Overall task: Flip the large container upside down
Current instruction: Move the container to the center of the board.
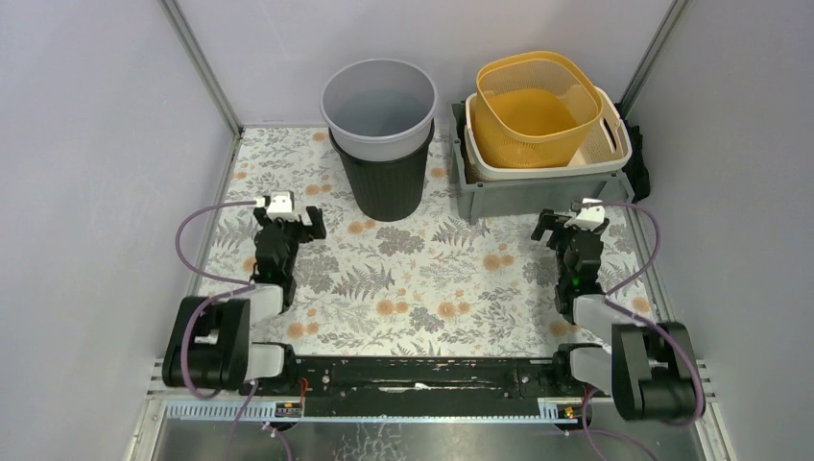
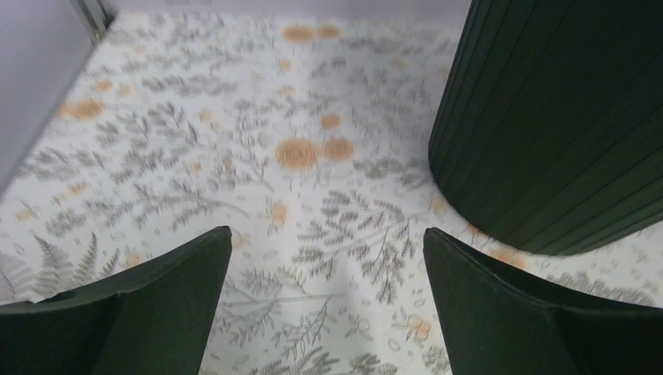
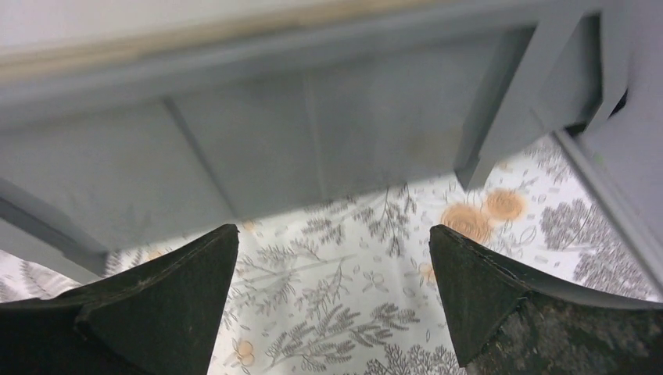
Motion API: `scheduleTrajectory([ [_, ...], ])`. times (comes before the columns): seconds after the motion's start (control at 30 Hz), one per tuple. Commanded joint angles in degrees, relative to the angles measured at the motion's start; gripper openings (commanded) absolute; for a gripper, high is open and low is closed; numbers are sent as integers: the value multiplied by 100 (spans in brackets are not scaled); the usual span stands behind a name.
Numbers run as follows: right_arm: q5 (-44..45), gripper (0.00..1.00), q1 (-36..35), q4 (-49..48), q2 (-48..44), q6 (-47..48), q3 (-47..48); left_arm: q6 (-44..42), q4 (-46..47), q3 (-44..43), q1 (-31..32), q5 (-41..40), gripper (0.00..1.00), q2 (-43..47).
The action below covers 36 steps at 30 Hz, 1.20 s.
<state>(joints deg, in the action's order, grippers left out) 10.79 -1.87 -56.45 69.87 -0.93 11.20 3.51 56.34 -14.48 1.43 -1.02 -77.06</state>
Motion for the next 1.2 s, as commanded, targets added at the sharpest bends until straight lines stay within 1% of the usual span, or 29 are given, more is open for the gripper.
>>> scheduleTrajectory([
  [0.0,-249,99,-6,1311,-1023,27,411,88,-859,-389,12,89,100,802],
  [0.13,-482,99,-6,2234,-1940,-501,675,326,-1590,-701,117,280,100,1377],
  [0.2,-638,99,-2,2675,-2292,-808,897,579,-2259,-979,173,292,100,1700],
  [0.3,-766,99,-6,3402,-2689,-1208,1312,1109,-3378,-1641,203,307,100,2097],
  [0.4,-732,99,-6,4211,-2927,-1386,1944,1332,-3994,-2174,226,506,100,2440],
  [0.47,-746,99,-6,4713,-3006,-1401,2358,1511,-4064,-2341,237,604,100,2701],
  [0.53,-805,99,-6,5093,-3060,-1405,2721,1939,-3824,-2337,235,574,100,2993],
  [0.6,-874,99,0,5291,-3103,-1446,2967,2429,-3490,-2286,235,650,100,3218],
  [0.67,-808,99,-5,5398,-3152,-1673,3145,2790,-3437,-2442,237,731,100,3331],
  [0.77,-730,99,-5,5667,-3237,-2232,3344,3047,-3879,-2995,235,1009,100,3302],
  [0.87,-1057,99,-6,5770,-3414,-2488,3332,2984,-4569,-3610,241,1255,100,3280],
  [0.9,-998,99,-6,5795,-3470,-2827,3300,2951,-4852,-3795,240,1252,100,3318],
  [0.93,-992,99,-5,5792,-3509,-2954,3300,2901,-5064,-3950,240,1250,100,3350],
  [0.97,-1106,99,-6,5794,-3511,-2980,3327,2848,-5109,-4024,239,1298,100,3392],
  [1.03,-1431,99,-6,5910,-3374,-3002,3531,2877,-4883,-4038,238,1548,100,3474],
  [1.17,-2120,99,-6,6193,-2925,-3112,4033,3598,-5189,-4074,227,1122,100,3531],
])
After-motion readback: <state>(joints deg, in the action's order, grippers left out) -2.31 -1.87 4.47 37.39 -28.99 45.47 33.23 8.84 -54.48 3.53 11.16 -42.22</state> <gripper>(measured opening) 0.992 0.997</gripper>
